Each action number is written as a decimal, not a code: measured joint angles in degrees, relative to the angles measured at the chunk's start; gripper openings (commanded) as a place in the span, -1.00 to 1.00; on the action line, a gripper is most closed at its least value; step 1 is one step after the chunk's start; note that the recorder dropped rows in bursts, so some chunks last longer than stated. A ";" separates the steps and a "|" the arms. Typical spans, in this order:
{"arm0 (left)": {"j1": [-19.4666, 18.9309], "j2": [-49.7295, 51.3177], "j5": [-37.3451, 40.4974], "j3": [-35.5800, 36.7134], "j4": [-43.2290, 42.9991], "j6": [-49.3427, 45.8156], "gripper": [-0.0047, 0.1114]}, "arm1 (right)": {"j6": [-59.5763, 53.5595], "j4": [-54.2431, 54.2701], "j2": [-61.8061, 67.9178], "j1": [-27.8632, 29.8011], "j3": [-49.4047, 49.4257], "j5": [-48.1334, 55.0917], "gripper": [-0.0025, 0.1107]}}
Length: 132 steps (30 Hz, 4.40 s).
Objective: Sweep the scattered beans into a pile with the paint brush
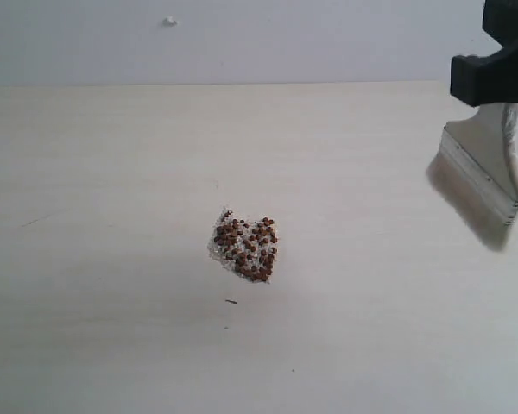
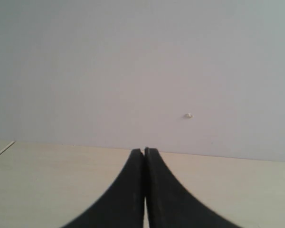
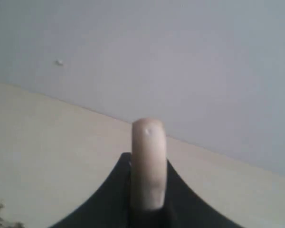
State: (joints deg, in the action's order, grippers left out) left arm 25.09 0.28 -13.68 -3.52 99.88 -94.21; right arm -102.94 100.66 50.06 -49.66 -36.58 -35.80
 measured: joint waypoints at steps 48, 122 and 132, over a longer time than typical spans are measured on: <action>0.00 0.00 0.00 0.00 0.00 0.00 -0.92 | 38.39 -26.78 53.60 39.23 -17.06 79.85 -0.96; 0.00 0.00 0.00 0.00 0.00 0.00 -0.92 | 40.66 -32.64 -43.99 39.36 32.19 43.85 -0.96; 0.00 0.00 0.00 0.00 0.00 0.00 -0.92 | 40.66 -32.17 -49.72 39.36 33.64 47.72 -0.96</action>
State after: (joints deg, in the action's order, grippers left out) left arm 25.09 0.28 -13.68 -3.52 99.88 -94.21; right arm -62.28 68.49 0.34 -10.30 -2.94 11.92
